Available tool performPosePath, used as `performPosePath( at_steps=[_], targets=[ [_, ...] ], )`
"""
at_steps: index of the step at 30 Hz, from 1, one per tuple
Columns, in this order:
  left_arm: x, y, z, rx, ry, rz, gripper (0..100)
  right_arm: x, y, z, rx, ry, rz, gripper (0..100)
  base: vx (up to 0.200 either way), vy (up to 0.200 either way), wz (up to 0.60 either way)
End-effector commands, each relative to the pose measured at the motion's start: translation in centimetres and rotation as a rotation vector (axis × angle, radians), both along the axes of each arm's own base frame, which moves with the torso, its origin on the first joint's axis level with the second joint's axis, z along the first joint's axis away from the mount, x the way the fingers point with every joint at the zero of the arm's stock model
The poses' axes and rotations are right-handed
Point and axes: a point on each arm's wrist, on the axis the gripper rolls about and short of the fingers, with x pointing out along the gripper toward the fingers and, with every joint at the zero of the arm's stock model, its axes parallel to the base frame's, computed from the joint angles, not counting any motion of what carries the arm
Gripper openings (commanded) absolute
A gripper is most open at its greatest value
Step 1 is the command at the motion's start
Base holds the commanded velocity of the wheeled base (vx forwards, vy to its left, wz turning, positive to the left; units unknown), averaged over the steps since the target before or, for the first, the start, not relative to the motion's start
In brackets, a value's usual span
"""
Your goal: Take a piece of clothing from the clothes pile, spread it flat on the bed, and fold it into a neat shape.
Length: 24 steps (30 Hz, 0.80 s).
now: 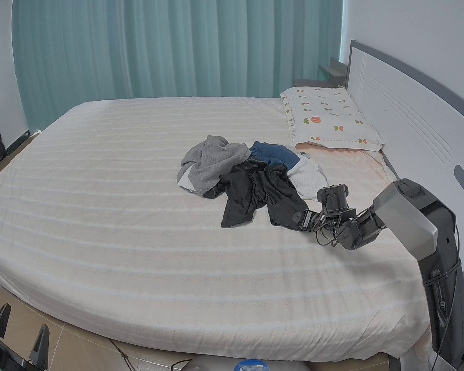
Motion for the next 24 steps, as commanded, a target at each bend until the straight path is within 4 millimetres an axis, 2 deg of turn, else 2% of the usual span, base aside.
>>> performPosePath(
  at_steps=[1,9,13,16,17,24],
  targets=[
    [0.0,0.0,-0.4,0.000,-0.001,0.000,100,0.9,0.2,-1.6,0.013,0.011,-0.010,100,0.000,0.000,0.00],
    [0.0,0.0,-0.4,0.000,0.000,0.000,100,2.7,1.1,-1.9,0.023,-0.006,-0.011,100,0.000,0.000,0.00],
    [0.0,0.0,-0.4,0.000,0.000,0.000,100,2.9,1.2,-1.5,0.023,-0.019,-0.018,100,0.000,0.000,0.00],
    [0.0,0.0,-0.4,0.000,-0.001,0.000,100,2.7,2.1,-1.7,0.015,-0.008,0.002,100,0.000,0.000,0.00],
    [0.0,0.0,-0.4,0.000,0.000,0.000,100,2.6,2.4,-2.0,0.010,0.007,0.008,0,0.000,0.000,0.00],
    [0.0,0.0,-0.4,0.000,0.000,0.000,100,2.5,3.1,-2.0,0.015,0.003,0.025,0,0.000,0.000,0.00]
  ],
)
